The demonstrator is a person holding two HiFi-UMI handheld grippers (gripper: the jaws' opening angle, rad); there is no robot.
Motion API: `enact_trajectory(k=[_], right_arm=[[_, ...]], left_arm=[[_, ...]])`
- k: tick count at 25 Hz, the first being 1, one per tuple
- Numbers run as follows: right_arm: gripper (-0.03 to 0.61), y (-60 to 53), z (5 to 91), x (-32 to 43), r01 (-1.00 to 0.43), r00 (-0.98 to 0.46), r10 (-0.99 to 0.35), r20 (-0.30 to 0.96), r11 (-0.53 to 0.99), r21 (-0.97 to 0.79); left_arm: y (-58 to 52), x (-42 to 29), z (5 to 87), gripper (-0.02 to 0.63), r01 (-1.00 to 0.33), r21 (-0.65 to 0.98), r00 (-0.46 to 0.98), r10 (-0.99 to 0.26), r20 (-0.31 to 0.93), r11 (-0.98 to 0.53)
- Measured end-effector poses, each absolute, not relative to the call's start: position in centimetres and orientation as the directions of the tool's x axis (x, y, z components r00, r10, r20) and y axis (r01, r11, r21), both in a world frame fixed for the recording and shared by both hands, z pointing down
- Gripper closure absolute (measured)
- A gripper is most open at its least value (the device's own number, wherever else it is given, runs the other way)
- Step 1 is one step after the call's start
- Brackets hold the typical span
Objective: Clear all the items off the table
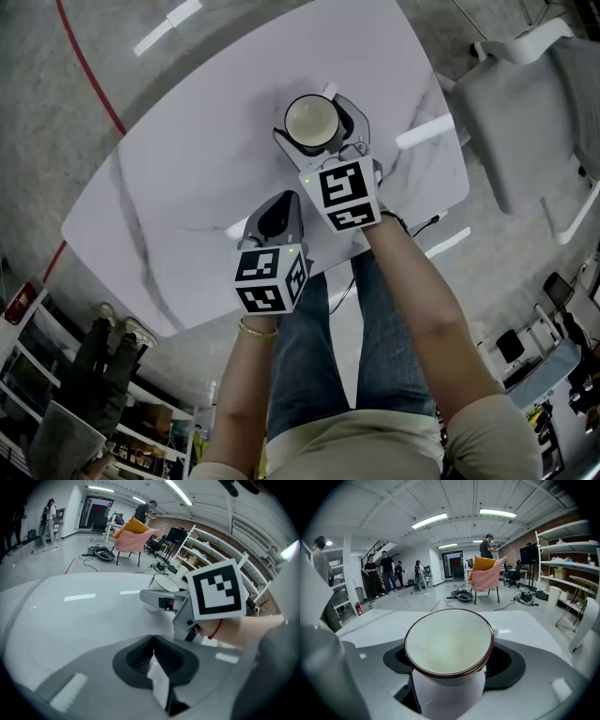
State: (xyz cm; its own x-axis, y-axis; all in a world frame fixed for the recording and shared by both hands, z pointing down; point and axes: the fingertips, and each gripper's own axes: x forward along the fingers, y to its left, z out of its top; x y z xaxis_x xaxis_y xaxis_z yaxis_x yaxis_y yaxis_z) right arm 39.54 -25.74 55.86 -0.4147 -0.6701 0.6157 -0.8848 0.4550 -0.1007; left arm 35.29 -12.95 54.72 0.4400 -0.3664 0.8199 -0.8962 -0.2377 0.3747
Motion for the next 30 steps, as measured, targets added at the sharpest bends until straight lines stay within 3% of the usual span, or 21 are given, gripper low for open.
enact_trajectory(k=[14,30], right_arm=[[0.175,-23.6,54.8,44.8,-0.924,-0.357,-0.684,0.636,0.356,-0.136],[0.175,-21.6,50.6,59.7,-0.99,-0.143,-0.769,0.623,0.106,-0.096]], left_arm=[[-13.2,39.0,53.4,0.604,-0.876,0.371,0.467,-0.349,0.813,-0.308],[-14.3,49.4,51.4,0.604,-0.809,0.382,0.536,-0.294,0.791,-0.448]])
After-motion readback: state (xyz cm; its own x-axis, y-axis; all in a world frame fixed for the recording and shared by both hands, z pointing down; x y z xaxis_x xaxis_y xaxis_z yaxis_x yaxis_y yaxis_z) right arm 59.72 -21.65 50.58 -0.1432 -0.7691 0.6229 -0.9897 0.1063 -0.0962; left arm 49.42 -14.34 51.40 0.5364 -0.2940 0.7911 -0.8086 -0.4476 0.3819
